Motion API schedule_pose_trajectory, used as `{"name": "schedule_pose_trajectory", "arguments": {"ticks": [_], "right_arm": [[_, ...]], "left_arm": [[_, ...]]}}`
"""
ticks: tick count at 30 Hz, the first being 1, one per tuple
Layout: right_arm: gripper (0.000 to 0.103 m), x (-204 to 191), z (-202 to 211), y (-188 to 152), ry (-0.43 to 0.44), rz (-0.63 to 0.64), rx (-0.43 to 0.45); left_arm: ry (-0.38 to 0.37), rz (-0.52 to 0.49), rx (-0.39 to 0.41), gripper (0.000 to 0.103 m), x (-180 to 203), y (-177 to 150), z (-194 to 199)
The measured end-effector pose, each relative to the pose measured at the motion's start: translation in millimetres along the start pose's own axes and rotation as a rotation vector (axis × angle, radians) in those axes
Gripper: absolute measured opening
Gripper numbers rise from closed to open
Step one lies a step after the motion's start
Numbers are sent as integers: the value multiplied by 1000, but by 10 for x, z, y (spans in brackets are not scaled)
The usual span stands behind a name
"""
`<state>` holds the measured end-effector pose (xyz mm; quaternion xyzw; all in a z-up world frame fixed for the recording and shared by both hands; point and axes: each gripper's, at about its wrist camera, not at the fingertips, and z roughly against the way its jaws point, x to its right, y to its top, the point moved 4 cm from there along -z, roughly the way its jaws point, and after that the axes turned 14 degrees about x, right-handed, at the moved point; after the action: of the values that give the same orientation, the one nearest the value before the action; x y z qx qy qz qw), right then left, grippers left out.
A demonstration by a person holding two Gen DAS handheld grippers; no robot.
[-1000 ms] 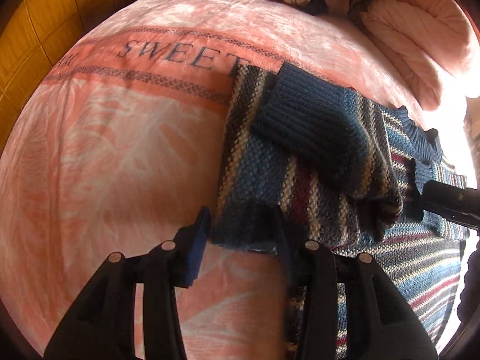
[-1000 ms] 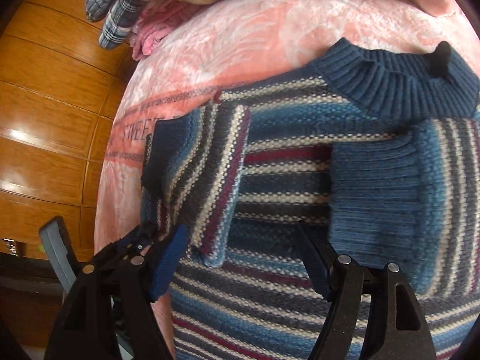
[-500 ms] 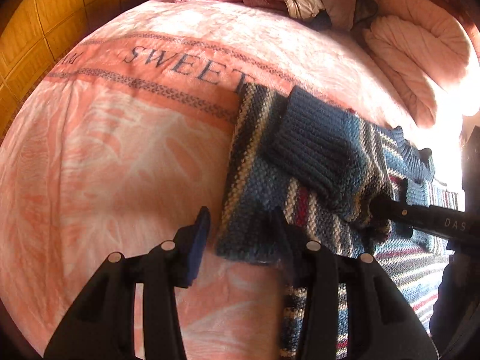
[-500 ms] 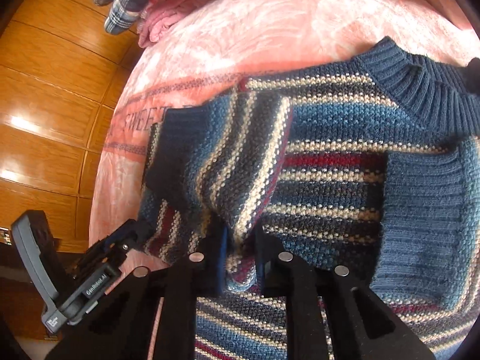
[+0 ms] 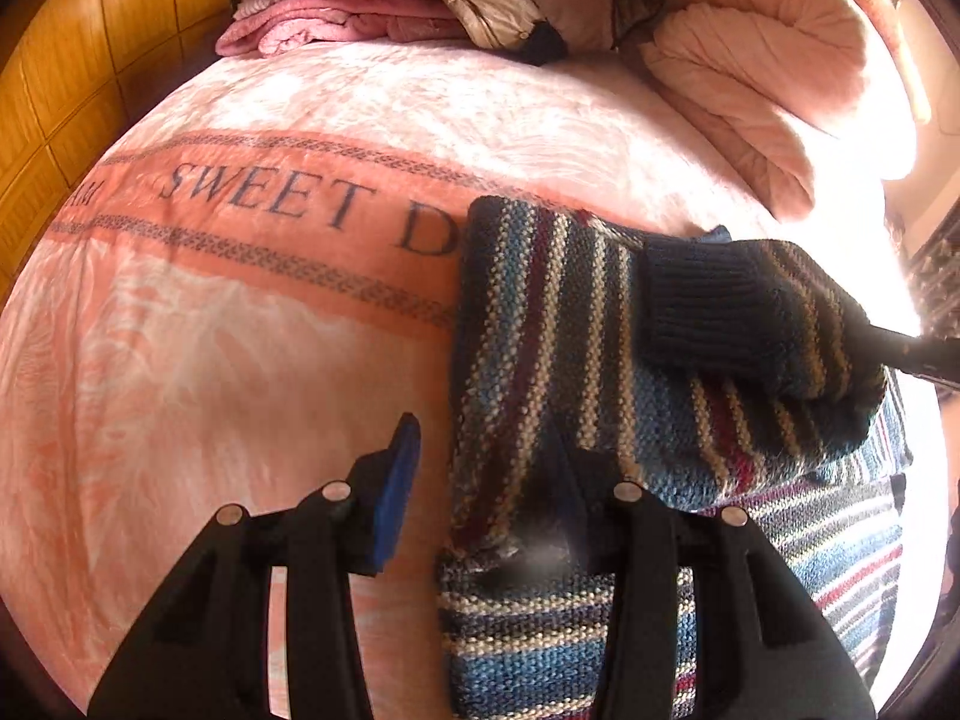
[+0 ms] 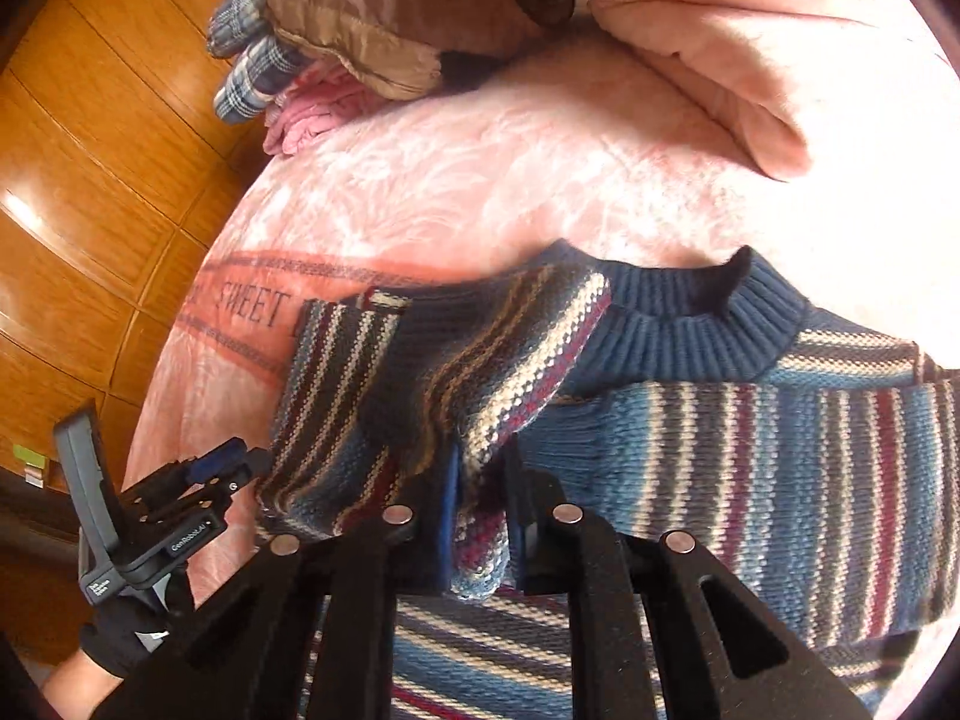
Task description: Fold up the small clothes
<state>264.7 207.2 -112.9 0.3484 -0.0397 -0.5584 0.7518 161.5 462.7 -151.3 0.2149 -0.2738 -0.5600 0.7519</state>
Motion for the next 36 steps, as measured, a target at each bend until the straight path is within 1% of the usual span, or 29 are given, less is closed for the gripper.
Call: {"name": "schedule_pose_trajectory", "arguments": {"ticks": [2, 4, 5, 6, 7, 8, 10, 11, 12, 13, 14, 16, 18, 20, 23, 25, 27, 29, 30, 31, 32, 36], "right_arm": [[14, 193, -59, -85, -31, -18, -34], [14, 337, -155, -186, -68, -26, -70], [17, 376, -213, -231, -83, -27, -84], [22, 415, -233, -268, -100, -26, -90], [32, 425, -235, -280, -114, -23, -87], [38, 423, -220, -270, -130, -14, -81], [39, 382, -122, -212, -156, 4, -51], [39, 335, -48, -160, -165, 27, -16], [39, 269, 21, -114, -155, 54, 16], [40, 179, 42, -69, -133, 83, 26], [43, 66, 26, -49, -109, 113, 15], [45, -168, -82, -43, -83, 176, -22], [46, -397, -246, -70, -72, 235, -57], [52, -569, -398, -116, -73, 274, -81], [56, -720, -655, -167, -104, 309, -122], [57, -726, -790, -220, -160, 334, -147], [53, -711, -887, -271, -199, 370, -165], [32, -708, -895, -288, -256, 432, -151], [28, -704, -871, -280, -254, 436, -143], [16, -677, -829, -263, -244, 419, -135], [12, -637, -776, -232, -227, 386, -125], [11, -360, -414, -65, -119, 177, -57]], "left_arm": [[9, -27, -38, 43, 80, -83, -98], [40, -55, -67, 43, 119, -161, -184], [46, -62, -70, 43, 128, -182, -208], [44, -57, -73, 44, 124, -192, -226], [37, -41, -77, 44, 106, -192, -235], [29, -18, -79, 44, 79, -185, -240], [10, 32, -68, 44, 20, -151, -215], [8, 44, -52, 44, -12, -119, -194], [12, 50, -33, 44, -32, -79, -169], [15, 56, -15, 44, -46, -36, -144], [15, 63, 0, 44, -53, 1, -125], [27, 76, 4, 44, -65, 50, -130], [37, 76, -13, 44, -38, 39, -177], [58, 58, -45, 45, -6, -7, -237], [60, 55, -77, 45, -37, -96, -290], [56, 67, -80, 49, -55, -113, -310], [56, 63, -83, 51, -66, -104, -318], [56, 60, -84, 51, -65, -102, -326], [57, 60, -85, 51, -60, -104, -331], [58, 60, -85, 51, -65, -102, -333], [58, 59, -85, 51, -61, -101, -337], [61, 50, -82, 51, -57, -110, -324]]}}
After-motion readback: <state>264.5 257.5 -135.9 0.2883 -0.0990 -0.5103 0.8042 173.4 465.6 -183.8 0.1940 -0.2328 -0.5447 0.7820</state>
